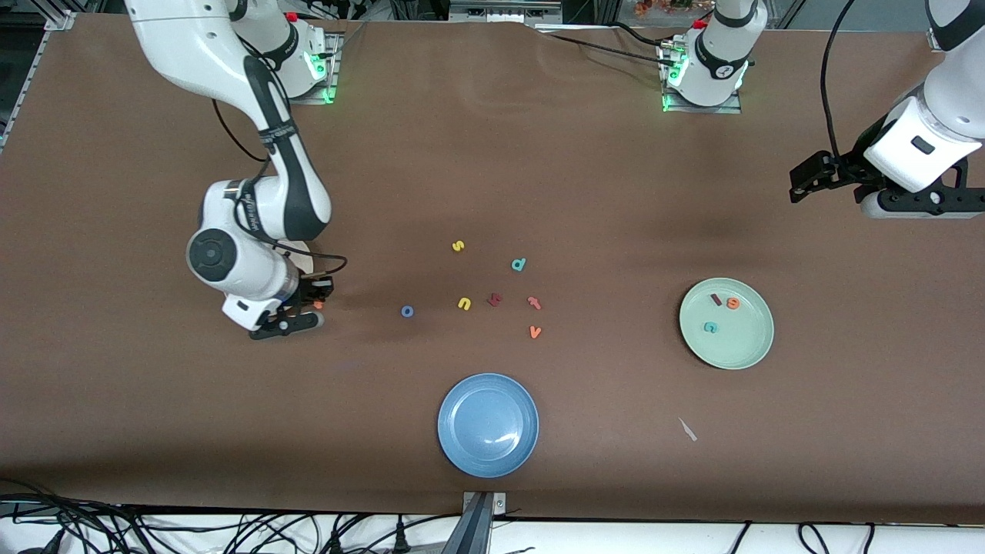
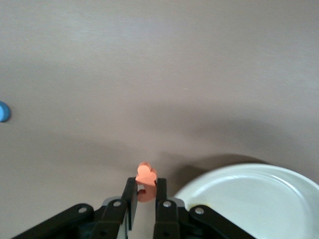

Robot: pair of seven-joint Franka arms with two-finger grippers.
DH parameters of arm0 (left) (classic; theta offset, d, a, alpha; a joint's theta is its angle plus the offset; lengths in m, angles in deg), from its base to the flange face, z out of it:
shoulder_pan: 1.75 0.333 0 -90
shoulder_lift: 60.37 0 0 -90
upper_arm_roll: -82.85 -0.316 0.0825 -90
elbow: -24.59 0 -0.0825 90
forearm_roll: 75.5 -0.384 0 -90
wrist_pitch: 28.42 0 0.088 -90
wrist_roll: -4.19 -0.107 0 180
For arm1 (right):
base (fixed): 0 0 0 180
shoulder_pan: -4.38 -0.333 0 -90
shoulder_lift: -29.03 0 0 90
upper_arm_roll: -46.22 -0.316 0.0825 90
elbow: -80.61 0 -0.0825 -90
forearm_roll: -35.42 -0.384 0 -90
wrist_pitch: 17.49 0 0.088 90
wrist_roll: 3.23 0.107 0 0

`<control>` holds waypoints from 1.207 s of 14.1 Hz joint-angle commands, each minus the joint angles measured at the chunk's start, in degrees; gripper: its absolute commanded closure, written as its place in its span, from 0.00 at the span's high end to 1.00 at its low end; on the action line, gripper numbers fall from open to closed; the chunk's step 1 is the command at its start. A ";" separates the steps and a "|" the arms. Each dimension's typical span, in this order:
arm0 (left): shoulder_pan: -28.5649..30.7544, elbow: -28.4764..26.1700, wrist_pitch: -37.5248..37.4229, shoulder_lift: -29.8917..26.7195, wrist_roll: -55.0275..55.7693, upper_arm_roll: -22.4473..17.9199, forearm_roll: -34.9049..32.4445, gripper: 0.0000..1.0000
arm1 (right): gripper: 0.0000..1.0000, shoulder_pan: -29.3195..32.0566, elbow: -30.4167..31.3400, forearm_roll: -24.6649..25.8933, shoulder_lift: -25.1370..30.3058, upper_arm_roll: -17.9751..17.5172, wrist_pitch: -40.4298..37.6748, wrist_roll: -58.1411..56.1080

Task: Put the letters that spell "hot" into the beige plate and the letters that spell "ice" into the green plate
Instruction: 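Grasp the orange f with the right gripper and drop it in the beige plate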

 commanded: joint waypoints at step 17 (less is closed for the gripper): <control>-0.14 6.75 -2.94 3.84 -1.02 0.34 -1.25 1.00 | 1.00 -6.11 3.12 -5.19 1.88 -2.31 6.33 22.64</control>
